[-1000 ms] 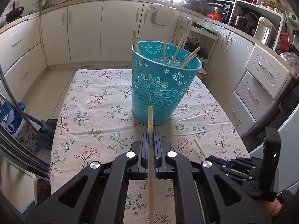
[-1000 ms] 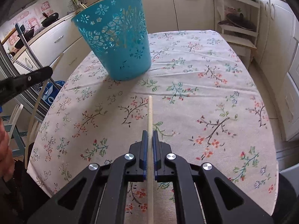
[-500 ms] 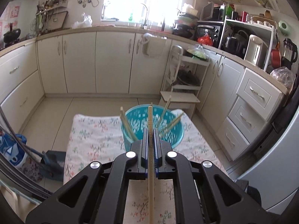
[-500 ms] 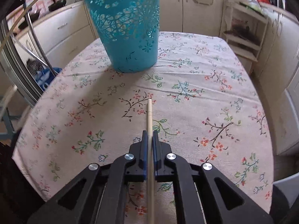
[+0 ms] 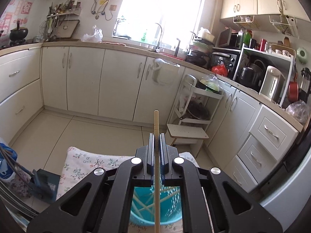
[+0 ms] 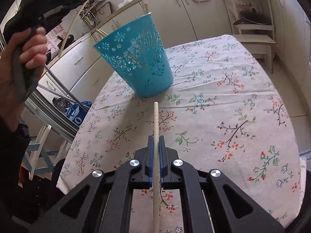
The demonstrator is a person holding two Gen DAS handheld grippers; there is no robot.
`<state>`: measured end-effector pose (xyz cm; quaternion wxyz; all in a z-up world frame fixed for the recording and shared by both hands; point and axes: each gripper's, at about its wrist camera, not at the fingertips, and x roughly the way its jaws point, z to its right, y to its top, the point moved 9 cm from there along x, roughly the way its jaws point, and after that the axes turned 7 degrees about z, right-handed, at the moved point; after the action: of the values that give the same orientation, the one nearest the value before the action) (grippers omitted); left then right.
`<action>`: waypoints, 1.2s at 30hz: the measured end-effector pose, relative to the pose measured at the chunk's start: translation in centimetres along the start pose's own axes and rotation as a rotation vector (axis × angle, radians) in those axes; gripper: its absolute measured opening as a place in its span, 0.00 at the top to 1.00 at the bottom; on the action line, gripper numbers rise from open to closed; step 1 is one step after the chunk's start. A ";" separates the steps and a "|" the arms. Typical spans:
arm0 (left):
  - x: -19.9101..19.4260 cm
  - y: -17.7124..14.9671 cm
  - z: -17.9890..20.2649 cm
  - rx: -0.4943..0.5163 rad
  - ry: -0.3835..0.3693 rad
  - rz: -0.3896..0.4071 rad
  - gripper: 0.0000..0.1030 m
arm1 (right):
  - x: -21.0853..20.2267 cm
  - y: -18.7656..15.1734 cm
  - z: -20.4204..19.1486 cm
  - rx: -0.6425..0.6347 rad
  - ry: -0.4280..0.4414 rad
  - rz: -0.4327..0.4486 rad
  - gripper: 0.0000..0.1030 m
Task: Organize utensils
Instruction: 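Lower the chopstick held by the left tool into the basket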
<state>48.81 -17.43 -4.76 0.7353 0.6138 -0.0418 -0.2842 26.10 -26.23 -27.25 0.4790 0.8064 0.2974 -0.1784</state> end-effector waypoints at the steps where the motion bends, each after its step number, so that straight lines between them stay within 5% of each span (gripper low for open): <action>1: 0.4 0.4 0.0 -0.006 0.002 0.014 0.96 | 0.3 -0.3 0.1 0.006 0.003 -0.009 0.94; 14: 2.5 1.5 -1.2 -0.050 0.079 0.156 0.95 | 0.9 -1.1 0.8 0.030 0.001 -0.014 0.94; 23: 4.0 -2.2 -2.1 -0.008 0.152 0.121 0.95 | 1.1 -1.5 1.1 0.034 -0.013 -0.019 0.94; 36: 3.4 -9.3 -1.4 0.085 0.152 -0.008 0.95 | 0.5 -1.4 0.8 0.005 -0.026 -0.002 0.94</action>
<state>48.80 -18.53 -14.71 0.7085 0.6646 0.0045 -0.2375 25.59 -26.27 -28.88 0.4807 0.8049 0.2915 -0.1901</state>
